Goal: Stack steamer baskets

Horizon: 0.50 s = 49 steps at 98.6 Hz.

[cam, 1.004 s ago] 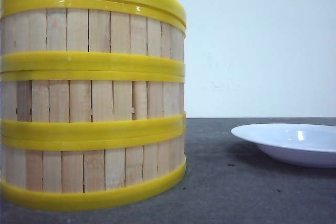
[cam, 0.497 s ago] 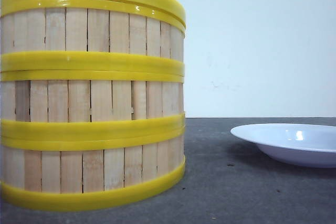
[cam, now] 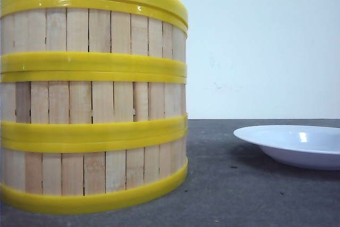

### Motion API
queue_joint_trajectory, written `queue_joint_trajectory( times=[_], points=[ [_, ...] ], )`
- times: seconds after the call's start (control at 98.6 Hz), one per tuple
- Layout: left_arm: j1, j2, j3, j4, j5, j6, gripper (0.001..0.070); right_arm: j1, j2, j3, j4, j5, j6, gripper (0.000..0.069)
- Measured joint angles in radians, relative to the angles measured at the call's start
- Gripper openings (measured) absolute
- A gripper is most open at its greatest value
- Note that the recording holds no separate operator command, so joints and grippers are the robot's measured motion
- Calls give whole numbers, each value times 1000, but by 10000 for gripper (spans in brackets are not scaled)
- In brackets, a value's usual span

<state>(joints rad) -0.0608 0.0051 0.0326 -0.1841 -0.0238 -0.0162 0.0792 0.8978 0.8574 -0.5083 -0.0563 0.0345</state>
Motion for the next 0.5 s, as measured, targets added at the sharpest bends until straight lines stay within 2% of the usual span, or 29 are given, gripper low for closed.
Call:
queue_joint_trajectory(
  times=[0.396, 0.497],
  points=[
    [0, 0, 0, 0, 0, 0, 18, 0, 0, 0, 6, 0, 0, 10],
    [0, 0, 0, 0, 0, 0, 18, -1, -61, -74, 122, 14, 0, 10]
  ],
)
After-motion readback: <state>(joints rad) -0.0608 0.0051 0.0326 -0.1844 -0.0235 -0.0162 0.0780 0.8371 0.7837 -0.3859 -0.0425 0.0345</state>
